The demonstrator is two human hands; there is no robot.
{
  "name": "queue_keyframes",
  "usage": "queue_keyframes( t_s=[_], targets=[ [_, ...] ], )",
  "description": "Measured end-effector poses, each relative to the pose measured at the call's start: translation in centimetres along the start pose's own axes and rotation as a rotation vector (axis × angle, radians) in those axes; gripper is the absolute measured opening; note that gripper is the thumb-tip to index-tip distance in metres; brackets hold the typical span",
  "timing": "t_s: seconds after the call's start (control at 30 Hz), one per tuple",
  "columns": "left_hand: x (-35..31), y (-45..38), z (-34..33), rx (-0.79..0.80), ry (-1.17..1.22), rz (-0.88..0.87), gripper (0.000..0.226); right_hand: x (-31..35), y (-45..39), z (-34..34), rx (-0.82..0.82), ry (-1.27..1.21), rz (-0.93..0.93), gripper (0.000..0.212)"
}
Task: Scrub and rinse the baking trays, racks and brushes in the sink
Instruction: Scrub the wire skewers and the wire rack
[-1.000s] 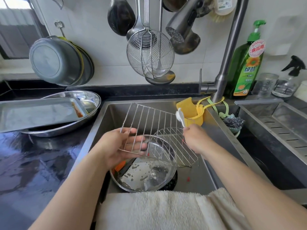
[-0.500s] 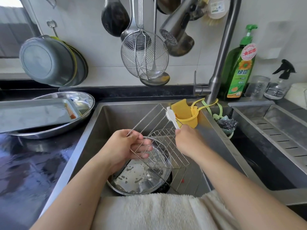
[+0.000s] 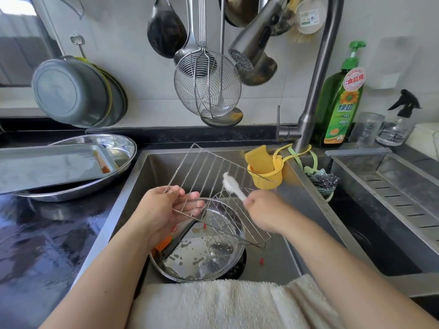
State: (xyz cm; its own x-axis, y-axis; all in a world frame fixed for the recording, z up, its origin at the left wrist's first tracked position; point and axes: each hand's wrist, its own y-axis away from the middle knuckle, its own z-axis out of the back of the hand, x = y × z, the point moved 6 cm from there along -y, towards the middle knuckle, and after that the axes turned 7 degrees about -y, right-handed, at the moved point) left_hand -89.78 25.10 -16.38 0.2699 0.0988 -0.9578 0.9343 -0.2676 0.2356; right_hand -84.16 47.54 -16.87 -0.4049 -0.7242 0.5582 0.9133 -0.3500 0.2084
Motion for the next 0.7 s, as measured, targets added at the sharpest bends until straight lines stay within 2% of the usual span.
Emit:
queue_keyframes(
  t_s=[0.07,0.17,0.23,0.33,0.47,0.57,0.7],
  targets=[
    [0.1,-0.4,1.1,-0.051,0.026,0.018,0.032,0.2,0.6,-0.3,0.042,0.008,-0.007,0.026],
    [0.0,-0.6,1.5,-0.059,0.054,0.024,0.031,-2.1,-1.1,2.1,-0.131,0.007,-0.15,0.029],
    [0.0,-0.6,1.6,-0.084,0.07,0.021,0.029,-2.5,-0.9,1.8,-0.12,0.048,-0.237,0.028],
    [-0.1,-0.8,2.5,-0.184,0.107,0.033,0.024,-1.7,-0.9,-0.8,0.009,0.087,-0.168,0.038],
    [0.0,-0.6,3.0,-0.234,0.156,0.088,0.026,-2.7,-1.3,0.8,-0.03,0.089,-0.191,0.034],
    [0.1,-0.8,3.4,-0.287,0.15,0.077,0.024,-1.3,-0.3,-0.2,0.054,0.256,-0.136,0.043],
    [0.1,-1.1,4.2,-0.356,0.206,0.063,0.023,-1.1,-0.2,0.2,0.031,0.186,-0.128,0.039]
  ],
)
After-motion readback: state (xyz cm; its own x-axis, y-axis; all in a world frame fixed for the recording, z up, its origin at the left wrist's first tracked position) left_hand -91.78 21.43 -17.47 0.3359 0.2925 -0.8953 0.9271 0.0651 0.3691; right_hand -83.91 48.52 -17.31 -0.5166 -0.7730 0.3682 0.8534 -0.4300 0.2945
